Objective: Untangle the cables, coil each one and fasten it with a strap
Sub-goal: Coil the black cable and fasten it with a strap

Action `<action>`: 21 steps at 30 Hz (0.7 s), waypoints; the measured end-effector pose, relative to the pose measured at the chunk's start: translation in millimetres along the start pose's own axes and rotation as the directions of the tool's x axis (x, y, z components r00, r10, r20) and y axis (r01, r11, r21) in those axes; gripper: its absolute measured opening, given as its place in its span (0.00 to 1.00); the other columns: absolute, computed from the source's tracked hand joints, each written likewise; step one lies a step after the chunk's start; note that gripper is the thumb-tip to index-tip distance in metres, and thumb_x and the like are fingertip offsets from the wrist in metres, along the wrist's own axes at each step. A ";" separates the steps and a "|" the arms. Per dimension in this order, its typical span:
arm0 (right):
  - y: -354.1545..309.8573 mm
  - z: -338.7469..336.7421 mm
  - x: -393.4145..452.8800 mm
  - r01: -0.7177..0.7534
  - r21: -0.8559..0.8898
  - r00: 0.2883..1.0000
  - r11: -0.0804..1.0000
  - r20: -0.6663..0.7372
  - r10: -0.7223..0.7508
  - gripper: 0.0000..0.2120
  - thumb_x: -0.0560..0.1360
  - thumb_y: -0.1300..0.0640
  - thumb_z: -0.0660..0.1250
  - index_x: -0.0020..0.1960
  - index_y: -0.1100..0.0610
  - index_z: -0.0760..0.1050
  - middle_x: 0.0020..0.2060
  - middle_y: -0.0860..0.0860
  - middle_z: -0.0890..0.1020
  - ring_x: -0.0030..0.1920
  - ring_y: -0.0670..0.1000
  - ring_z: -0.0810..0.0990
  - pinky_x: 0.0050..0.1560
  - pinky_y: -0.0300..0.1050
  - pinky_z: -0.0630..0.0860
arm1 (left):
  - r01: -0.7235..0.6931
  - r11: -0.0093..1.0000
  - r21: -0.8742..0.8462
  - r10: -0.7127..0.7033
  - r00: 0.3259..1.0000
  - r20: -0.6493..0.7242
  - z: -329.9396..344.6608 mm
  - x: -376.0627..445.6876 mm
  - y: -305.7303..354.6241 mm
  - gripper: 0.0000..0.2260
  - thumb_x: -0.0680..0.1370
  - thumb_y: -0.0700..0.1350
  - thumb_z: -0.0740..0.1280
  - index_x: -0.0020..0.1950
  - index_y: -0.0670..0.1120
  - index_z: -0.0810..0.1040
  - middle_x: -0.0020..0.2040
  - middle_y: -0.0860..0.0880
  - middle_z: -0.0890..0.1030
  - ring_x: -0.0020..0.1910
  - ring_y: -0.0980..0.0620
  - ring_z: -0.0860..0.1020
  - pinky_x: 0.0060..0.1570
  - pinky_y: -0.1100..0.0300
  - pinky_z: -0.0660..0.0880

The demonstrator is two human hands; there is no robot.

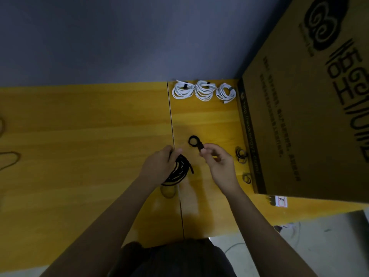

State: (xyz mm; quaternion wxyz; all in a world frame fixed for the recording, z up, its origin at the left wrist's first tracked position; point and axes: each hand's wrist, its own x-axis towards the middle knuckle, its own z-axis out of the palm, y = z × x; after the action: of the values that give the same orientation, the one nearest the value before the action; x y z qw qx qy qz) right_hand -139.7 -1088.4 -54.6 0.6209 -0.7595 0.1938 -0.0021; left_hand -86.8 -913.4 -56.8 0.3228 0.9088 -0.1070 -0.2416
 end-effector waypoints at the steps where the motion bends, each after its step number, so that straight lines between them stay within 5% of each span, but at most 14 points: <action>1: -8.4 6.2 -2.3 -0.004 0.026 1.000 1.000 0.015 0.003 0.06 0.77 0.55 0.67 0.51 0.44 0.77 0.47 0.53 0.82 0.50 0.45 0.80 0.49 0.35 0.76 | -0.036 0.999 0.014 0.036 0.999 -0.021 -6.8 -0.4 0.9 0.17 0.82 0.56 0.53 0.48 0.43 0.70 0.30 0.46 0.70 0.26 0.50 0.67 0.25 0.60 0.60; 5: -34.1 25.2 -10.9 0.076 0.042 0.995 0.996 0.059 -0.079 0.08 0.77 0.59 0.66 0.53 0.47 0.78 0.50 0.48 0.82 0.51 0.39 0.79 0.48 0.32 0.75 | -0.172 0.985 -0.007 0.171 0.982 -0.080 -37.4 -5.0 8.8 0.15 0.83 0.55 0.55 0.55 0.46 0.74 0.29 0.50 0.71 0.23 0.55 0.67 0.23 0.62 0.61; 11: -58.9 39.5 -19.8 0.183 -0.044 0.977 0.982 0.123 -0.176 0.12 0.77 0.68 0.65 0.57 0.57 0.80 0.38 0.48 0.77 0.39 0.36 0.76 0.44 0.29 0.72 | -0.282 0.949 0.143 0.291 0.955 -0.050 -72.8 -24.4 18.9 0.15 0.82 0.56 0.55 0.66 0.57 0.71 0.26 0.54 0.69 0.23 0.56 0.67 0.23 0.62 0.58; 15: -85.3 36.9 -24.0 0.282 -0.117 0.955 0.952 0.129 -0.267 0.13 0.76 0.65 0.68 0.53 0.47 0.79 0.39 0.49 0.80 0.43 0.40 0.79 0.47 0.35 0.76 | -0.324 0.933 0.157 0.341 0.936 -0.093 -89.5 -31.0 27.7 0.14 0.82 0.56 0.55 0.65 0.57 0.71 0.34 0.48 0.79 0.31 0.49 0.75 0.32 0.52 0.70; 21: -159.2 18.7 -7.0 0.453 -0.354 0.884 0.818 0.062 -0.463 0.10 0.76 0.55 0.68 0.57 0.53 0.81 0.45 0.39 0.80 0.53 0.48 0.75 0.56 0.46 0.72 | -0.410 0.910 0.059 0.413 0.886 -0.211 -134.6 -29.7 65.2 0.14 0.81 0.61 0.54 0.65 0.64 0.68 0.48 0.51 0.83 0.47 0.49 0.80 0.46 0.50 0.77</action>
State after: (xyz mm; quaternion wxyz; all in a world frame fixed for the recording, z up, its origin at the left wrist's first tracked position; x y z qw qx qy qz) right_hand -95.2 -1044.3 93.1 0.4503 -0.8839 0.0112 -0.1260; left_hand -46.5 -881.0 86.7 0.3707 0.8885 -0.2625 -0.0656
